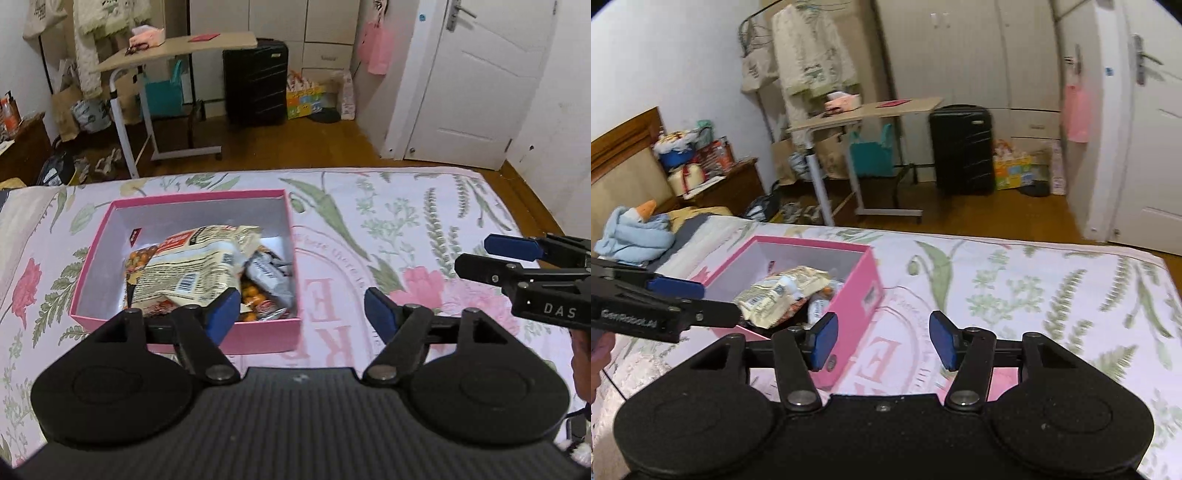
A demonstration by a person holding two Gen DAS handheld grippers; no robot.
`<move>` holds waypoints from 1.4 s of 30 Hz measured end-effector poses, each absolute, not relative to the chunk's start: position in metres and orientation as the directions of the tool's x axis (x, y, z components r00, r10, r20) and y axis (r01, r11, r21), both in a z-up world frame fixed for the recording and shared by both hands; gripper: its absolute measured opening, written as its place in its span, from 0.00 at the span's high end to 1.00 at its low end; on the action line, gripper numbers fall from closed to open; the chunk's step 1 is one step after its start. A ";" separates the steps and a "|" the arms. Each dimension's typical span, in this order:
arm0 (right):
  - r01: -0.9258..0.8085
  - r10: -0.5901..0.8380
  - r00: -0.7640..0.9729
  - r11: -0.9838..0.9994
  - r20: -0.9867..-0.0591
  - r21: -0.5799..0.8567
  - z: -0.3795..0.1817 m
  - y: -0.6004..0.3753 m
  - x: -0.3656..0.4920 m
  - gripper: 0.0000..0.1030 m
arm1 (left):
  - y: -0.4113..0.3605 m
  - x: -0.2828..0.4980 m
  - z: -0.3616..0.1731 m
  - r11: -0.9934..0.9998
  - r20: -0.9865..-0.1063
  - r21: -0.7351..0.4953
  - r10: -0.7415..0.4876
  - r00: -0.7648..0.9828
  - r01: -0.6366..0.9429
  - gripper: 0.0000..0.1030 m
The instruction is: Organize snacks
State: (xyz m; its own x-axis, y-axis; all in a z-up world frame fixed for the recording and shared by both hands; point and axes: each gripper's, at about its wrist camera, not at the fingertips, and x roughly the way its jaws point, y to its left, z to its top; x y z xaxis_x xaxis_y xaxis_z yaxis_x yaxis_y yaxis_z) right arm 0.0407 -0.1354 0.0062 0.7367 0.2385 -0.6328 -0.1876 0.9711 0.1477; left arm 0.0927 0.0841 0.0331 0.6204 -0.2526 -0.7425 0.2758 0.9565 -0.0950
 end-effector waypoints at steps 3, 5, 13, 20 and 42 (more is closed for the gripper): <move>-0.162 0.210 0.747 0.978 -0.631 0.133 0.010 -0.142 0.027 0.38 | 0.074 0.081 0.039 0.958 -0.734 -0.110 -0.259 0.628 0.266 0.25; -0.147 0.186 0.758 0.983 -0.625 0.114 0.012 -0.145 0.018 0.36 | 0.069 0.073 0.042 0.953 -0.718 -0.140 -0.285 0.635 0.270 0.19; -0.096 0.125 0.784 0.992 -0.608 0.081 0.008 -0.155 -0.005 0.30 | 0.039 0.045 0.036 0.949 -0.686 -0.062 -0.265 0.678 0.309 0.11; -0.068 0.092 0.795 0.996 -0.600 0.063 -0.001 -0.157 -0.018 0.18 | 0.028 0.038 0.019 0.951 -0.681 -0.048 -0.255 0.686 0.306 0.07; 0.064 -0.045 0.780 0.998 -0.624 0.008 -0.013 -0.169 -0.041 0.06 | 0.019 0.025 -0.010 0.972 -0.700 -0.037 -0.192 0.688 0.234 0.07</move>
